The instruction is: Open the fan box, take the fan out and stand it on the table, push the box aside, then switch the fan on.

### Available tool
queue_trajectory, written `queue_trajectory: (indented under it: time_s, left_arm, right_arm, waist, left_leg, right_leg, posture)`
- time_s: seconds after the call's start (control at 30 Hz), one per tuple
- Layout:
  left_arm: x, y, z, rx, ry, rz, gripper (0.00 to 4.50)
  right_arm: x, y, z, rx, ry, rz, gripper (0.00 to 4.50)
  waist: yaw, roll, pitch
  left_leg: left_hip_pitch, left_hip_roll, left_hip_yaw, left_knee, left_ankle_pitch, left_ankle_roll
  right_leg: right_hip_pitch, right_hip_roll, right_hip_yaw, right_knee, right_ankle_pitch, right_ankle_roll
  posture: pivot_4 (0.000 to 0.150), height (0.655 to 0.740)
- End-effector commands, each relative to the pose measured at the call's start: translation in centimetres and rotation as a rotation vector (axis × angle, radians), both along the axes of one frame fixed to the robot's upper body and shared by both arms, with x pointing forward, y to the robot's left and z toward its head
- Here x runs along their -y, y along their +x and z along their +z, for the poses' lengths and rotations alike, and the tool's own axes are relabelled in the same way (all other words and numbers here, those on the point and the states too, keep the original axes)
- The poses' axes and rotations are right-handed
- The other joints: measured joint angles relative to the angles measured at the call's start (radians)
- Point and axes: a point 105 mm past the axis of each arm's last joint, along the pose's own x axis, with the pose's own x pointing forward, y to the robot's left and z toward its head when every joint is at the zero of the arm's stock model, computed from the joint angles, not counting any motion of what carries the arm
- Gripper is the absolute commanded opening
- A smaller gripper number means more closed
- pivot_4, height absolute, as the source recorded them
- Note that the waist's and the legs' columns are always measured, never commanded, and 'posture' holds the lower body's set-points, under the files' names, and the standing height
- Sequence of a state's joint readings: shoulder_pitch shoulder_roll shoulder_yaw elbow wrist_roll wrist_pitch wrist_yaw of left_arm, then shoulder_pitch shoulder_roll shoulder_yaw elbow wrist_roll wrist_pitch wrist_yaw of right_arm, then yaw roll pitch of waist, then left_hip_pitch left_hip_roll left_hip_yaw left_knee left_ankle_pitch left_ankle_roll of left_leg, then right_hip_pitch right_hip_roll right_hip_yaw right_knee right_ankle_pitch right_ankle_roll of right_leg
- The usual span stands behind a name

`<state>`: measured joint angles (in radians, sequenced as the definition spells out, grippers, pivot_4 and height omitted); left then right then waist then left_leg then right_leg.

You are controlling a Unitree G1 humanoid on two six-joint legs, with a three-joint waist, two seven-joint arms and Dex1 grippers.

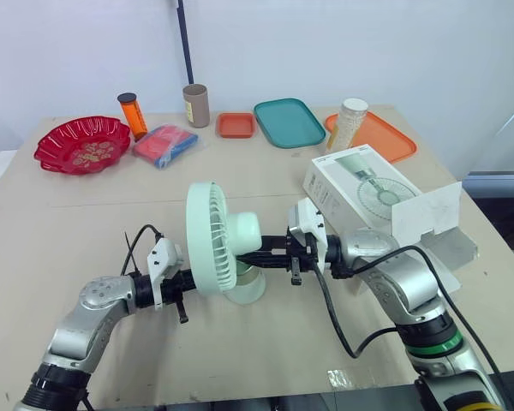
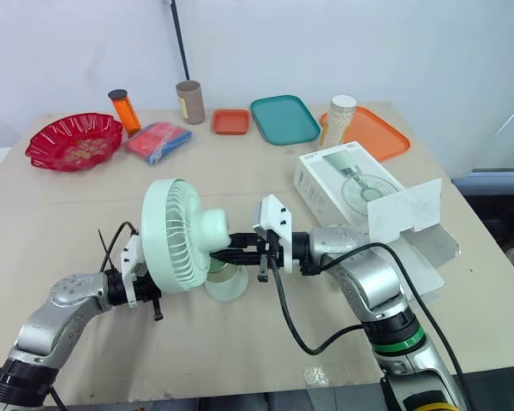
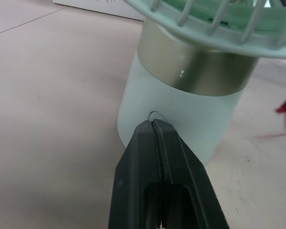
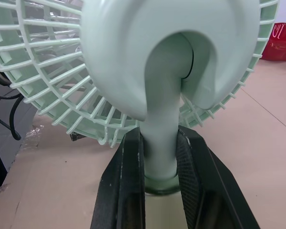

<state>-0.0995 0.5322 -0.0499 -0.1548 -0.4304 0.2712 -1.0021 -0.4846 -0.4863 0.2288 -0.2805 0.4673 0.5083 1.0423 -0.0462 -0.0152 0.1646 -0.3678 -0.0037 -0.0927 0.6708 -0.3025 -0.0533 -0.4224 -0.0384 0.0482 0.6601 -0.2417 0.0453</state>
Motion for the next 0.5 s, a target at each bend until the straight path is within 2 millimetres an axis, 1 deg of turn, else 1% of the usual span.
queue_trajectory:
  time_s: [0.03,0.07,0.13,0.27,0.37,0.43,0.5]
  left_arm:
    - [-1.7,0.5,2.3,0.074,-0.024,0.068,0.02]
    - [-2.3,0.6,2.5,0.080,-0.023,0.092,0.02]
    - [-4.3,0.8,2.8,0.088,-0.016,0.160,0.02]
    - [-8.0,0.9,3.2,0.092,0.020,0.277,0.02]
    - [-9.2,0.3,3.8,0.088,0.018,0.307,0.02]
    - [-9.9,-0.6,4.1,0.079,0.016,0.322,0.02]
    - [-10.2,-1.2,4.1,0.071,0.018,0.331,0.02]
  right_arm:
    - [0.2,-0.4,1.1,0.018,0.023,0.021,0.34]
    - [0.4,-0.4,1.4,0.020,0.029,0.022,0.34]
    - [0.9,-0.2,2.7,0.029,0.068,0.028,0.34]
    - [1.2,0.9,5.2,0.049,0.150,-0.002,0.34]
    - [0.8,1.6,5.7,0.061,0.171,-0.014,0.34]
    - [0.0,2.7,5.5,0.073,0.175,-0.038,0.34]
    - [-0.4,3.6,5.3,0.084,0.178,-0.062,0.34]
  waist:
    - [-0.001,0.000,0.000]
    - [-0.001,0.000,0.000]
    - [-0.001,0.000,0.000]
    - [-0.001,0.000,0.000]
    - [-0.001,0.000,0.000]
    - [-0.002,0.000,0.000]
    - [-0.003,0.000,0.000]
  left_leg:
    - [0.000,0.000,0.000,0.000,0.000,0.000]
    - [0.000,0.000,0.000,0.000,0.000,0.000]
    - [0.000,0.000,0.000,0.000,0.000,0.000]
    - [0.000,0.000,0.001,0.000,0.000,0.000]
    - [0.000,0.000,0.000,0.000,0.000,0.000]
    - [0.000,0.000,0.000,0.000,0.000,0.000]
    - [0.000,0.001,0.001,0.000,-0.001,0.001]
  right_leg:
    - [0.000,0.000,0.000,0.000,0.000,0.000]
    - [0.000,0.000,0.000,0.000,0.000,0.000]
    - [0.000,0.000,0.000,0.000,0.000,0.000]
    - [-0.001,0.000,0.000,0.000,0.000,0.000]
    - [-0.001,0.000,0.000,0.001,0.000,0.000]
    - [-0.001,0.000,0.000,0.001,0.000,0.000]
    - [-0.002,0.000,0.000,0.001,0.000,0.000]
  posture:
    - [0.150,0.7400]
    - [0.150,0.7400]
    - [0.150,0.7400]
    - [0.150,0.7400]
    - [0.150,0.7400]
    - [0.150,0.7400]
    - [0.150,0.7400]
